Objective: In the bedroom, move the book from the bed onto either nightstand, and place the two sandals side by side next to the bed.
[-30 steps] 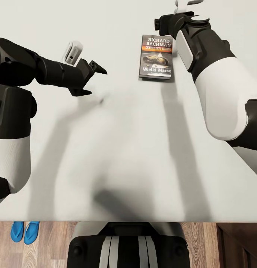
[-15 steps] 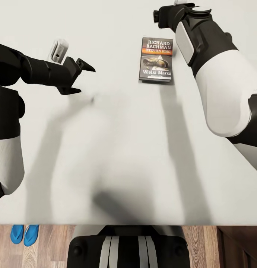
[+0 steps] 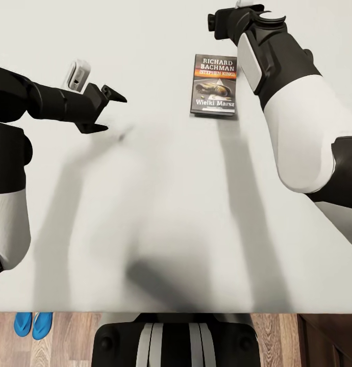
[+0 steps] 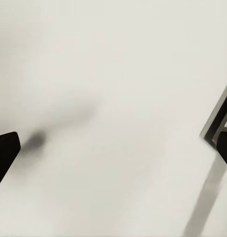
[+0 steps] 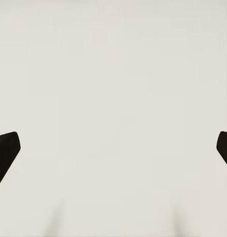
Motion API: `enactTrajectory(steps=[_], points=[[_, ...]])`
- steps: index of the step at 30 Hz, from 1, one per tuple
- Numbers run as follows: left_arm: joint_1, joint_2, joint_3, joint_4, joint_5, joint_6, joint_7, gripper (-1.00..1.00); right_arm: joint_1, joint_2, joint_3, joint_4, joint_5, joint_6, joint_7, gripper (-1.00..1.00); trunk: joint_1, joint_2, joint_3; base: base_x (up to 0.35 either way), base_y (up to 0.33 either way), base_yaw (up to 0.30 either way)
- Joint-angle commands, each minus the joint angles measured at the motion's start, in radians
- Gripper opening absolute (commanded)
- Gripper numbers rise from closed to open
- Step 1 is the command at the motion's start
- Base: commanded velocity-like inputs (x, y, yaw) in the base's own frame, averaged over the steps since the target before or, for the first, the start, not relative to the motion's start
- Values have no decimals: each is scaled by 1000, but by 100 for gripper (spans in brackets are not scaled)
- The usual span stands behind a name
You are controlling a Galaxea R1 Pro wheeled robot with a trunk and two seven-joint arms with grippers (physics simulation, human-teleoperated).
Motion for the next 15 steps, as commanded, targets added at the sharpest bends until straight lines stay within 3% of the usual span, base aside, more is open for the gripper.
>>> enactTrajectory(steps=[1,15], points=[[-1,1,0,0,4,9,7,100,0,1,-7,-1,10,5,1,100,0,0,0,0,0,0],[-1,1,0,0,4,9,7,100,0,1,-7,-1,10,5,1,100,0,0,0,0,0,0]])
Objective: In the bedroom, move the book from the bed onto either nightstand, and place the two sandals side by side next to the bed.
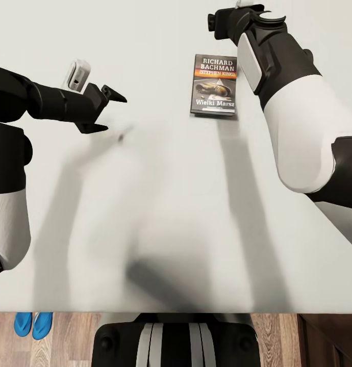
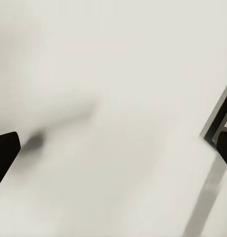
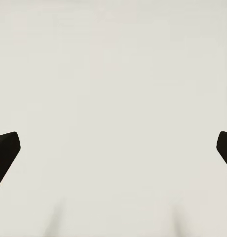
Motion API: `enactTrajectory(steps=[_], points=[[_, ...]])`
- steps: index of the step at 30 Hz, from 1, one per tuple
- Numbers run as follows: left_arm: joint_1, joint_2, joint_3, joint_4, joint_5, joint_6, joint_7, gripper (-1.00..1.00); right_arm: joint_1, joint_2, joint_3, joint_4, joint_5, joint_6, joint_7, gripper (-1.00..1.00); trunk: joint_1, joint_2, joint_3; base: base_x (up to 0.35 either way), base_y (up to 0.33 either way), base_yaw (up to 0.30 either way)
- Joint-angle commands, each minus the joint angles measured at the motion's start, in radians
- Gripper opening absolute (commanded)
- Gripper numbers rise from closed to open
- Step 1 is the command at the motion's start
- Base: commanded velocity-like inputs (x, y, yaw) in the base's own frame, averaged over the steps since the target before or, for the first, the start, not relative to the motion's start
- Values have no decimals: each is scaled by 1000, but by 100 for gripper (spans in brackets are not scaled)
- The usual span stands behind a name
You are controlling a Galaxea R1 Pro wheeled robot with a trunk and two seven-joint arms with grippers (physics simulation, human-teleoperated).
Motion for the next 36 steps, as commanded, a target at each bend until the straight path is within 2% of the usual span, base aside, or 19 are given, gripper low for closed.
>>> enactTrajectory(steps=[1,14,21,36], points=[[-1,1,0,0,4,9,7,100,0,1,-7,-1,10,5,1,100,0,0,0,0,0,0],[-2,1,0,-1,4,9,7,100,-1,1,-7,-1,10,5,1,100,0,0,0,0,0,0],[-29,-16,-3,-8,8,12,11,100,-18,1,-12,39,9,18,0,100,0,0,0,0,0,0],[-42,-25,-2,-21,16,13,12,100,-27,1,-16,126,7,26,-1,100,0,0,0,0,0,0]])
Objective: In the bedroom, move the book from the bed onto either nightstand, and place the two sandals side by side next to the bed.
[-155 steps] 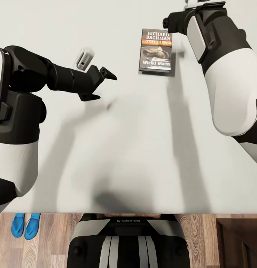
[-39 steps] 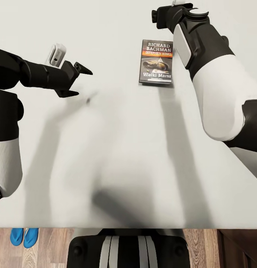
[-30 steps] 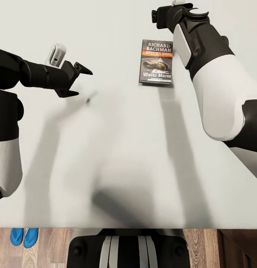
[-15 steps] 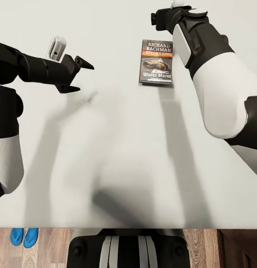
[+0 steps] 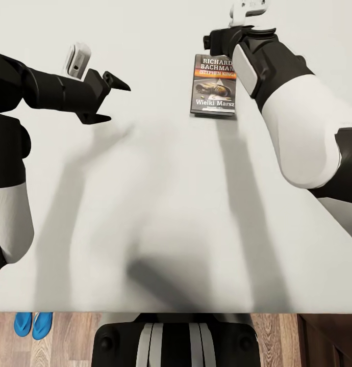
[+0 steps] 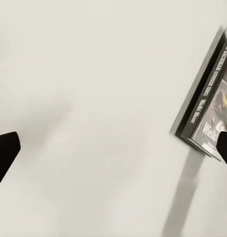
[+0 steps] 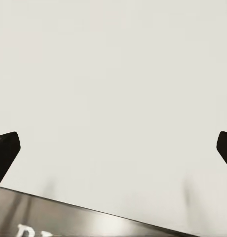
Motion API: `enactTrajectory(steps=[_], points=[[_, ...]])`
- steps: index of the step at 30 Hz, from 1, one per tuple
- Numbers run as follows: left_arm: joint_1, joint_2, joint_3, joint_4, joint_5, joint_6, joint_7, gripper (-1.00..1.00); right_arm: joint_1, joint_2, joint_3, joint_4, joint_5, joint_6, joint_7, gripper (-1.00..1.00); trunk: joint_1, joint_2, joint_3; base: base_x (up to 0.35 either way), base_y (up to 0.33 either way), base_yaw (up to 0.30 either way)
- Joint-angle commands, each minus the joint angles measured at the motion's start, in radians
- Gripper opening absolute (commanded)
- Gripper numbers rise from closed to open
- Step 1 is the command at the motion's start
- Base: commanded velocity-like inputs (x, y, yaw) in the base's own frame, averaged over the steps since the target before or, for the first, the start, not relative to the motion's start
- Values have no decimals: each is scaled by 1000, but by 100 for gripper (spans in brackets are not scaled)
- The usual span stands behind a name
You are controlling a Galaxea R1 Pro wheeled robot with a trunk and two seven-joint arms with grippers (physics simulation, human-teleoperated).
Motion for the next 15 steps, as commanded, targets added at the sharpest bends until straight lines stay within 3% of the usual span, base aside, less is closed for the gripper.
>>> enactTrajectory(steps=[1,15], points=[[-1,0,0,-1,4,9,7,100,0,1,-8,2,10,5,0,100,0,0,0,0,0,0],[-1,-1,-1,-5,6,9,6,100,-1,1,-11,47,-3,10,0,100,0,0,0,0,0,0]])
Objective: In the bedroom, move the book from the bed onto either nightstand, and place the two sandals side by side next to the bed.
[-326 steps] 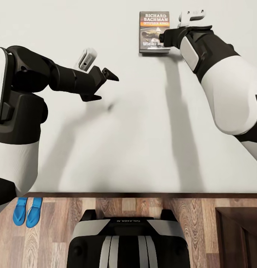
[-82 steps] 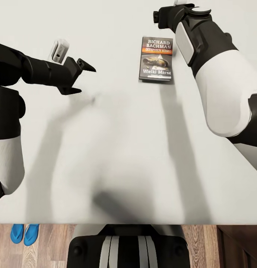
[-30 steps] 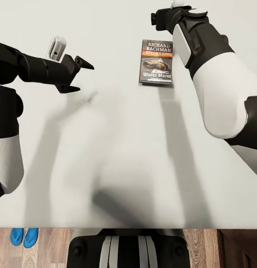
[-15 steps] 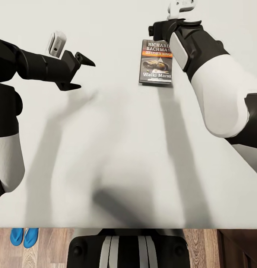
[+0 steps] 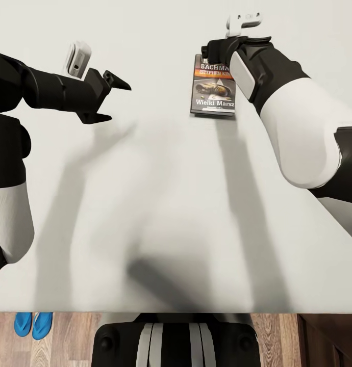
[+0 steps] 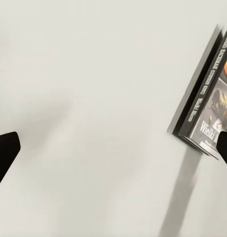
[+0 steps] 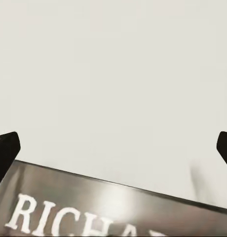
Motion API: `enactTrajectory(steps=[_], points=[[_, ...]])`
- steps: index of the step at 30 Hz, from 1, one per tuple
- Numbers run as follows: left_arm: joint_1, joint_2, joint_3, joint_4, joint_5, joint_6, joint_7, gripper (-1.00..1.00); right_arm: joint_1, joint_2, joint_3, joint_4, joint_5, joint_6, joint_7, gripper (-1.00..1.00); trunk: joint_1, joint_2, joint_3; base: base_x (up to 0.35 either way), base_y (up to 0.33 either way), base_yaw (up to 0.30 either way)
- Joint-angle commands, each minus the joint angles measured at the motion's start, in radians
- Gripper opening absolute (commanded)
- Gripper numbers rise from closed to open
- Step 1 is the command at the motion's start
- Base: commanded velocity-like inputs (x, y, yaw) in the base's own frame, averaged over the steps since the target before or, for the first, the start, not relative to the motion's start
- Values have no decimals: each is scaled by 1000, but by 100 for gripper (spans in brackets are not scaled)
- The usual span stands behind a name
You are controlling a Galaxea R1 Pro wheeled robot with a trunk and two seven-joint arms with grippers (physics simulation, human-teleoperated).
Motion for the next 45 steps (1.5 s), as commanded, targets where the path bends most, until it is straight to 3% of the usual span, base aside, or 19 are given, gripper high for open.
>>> enactTrajectory(steps=[1,11,17,26,45], points=[[-1,1,-1,0,4,9,7,100,0,1,-8,2,7,5,0,100,0,0,0,0,0,0],[1,1,0,-1,4,15,8,100,-1,1,-8,25,-19,11,-2,100,0,0,0,0,0,0],[4,1,0,-2,3,20,8,100,-6,1,-7,37,-47,66,-21,100,0,0,0,0,0,0],[7,1,1,-2,2,22,8,100,-8,1,-7,40,-79,88,-31,100,0,0,0,0,0,0],[8,1,-1,-2,2,23,7,100,-15,1,-5,39,-88,90,-33,100,0,0,0,-187,-84,0]])
